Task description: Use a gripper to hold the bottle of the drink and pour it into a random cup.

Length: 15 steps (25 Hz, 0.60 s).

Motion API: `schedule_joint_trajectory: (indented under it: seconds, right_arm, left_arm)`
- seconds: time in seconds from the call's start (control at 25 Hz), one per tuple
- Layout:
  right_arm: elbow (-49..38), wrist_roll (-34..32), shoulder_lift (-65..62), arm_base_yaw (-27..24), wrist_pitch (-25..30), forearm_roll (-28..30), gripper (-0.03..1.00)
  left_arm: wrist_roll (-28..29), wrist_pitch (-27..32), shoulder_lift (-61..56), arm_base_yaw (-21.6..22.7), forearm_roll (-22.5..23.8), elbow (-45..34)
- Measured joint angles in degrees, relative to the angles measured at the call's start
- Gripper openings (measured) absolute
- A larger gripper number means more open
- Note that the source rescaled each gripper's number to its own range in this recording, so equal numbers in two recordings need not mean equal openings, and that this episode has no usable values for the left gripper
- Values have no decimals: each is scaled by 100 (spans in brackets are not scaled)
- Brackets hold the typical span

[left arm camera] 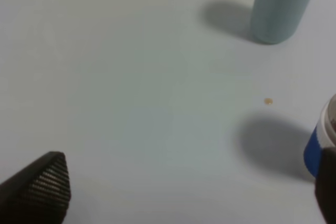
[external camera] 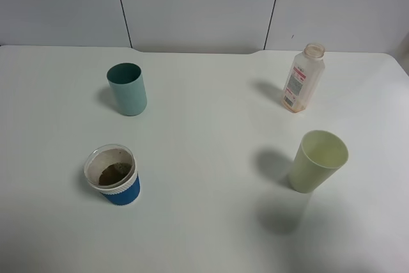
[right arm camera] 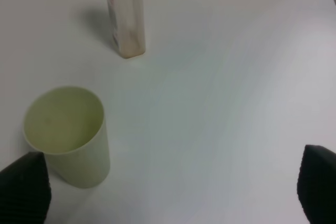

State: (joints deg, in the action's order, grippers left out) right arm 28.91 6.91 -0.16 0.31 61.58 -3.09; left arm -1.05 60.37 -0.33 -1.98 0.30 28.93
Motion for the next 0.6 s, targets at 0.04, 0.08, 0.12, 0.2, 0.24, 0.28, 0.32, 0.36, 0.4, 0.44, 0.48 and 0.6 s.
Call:
schedule_joint_trajectory:
  seconds: [0.04, 0.08, 0.12, 0.2, 0.24, 0.28, 0.32, 0.36, 0.4, 0.44, 0.48, 0.6]
  right_arm:
    - [0, 0, 0, 0, 0, 0, 100]
    - [0, 0, 0, 0, 0, 0, 100]
    - [0, 0, 0, 0, 0, 0, 100]
    - [0, 0, 0, 0, 0, 0, 100]
    - [0, 0, 0, 0, 0, 0, 100]
    - [0, 0, 0, 0, 0, 0, 100]
    - [0, 0, 0, 0, 0, 0, 100]
    - [0, 0, 0, 0, 0, 0, 100]
    - [0, 0, 0, 0, 0, 0, 100]
    - [0, 0, 0, 0, 0, 0, 100]
    - [0, 0, 0, 0, 0, 0, 100]
    - [0, 0, 0, 0, 0, 0, 100]
  left_arm:
    - [0, 0, 0, 0, 0, 0]
    - [0, 0, 0, 0, 0, 0]
    - [0, 0, 0, 0, 0, 0]
    - [0, 0, 0, 0, 0, 0]
    - [0, 0, 0, 0, 0, 0]
    - [0, 0, 0, 0, 0, 0]
    - [0, 0, 0, 0, 0, 0]
    - [0, 0, 0, 0, 0, 0]
    - [0, 0, 0, 0, 0, 0]
    - [0, 0, 0, 0, 0, 0]
    - [0, 0, 0, 0, 0, 0]
    - [0, 0, 0, 0, 0, 0]
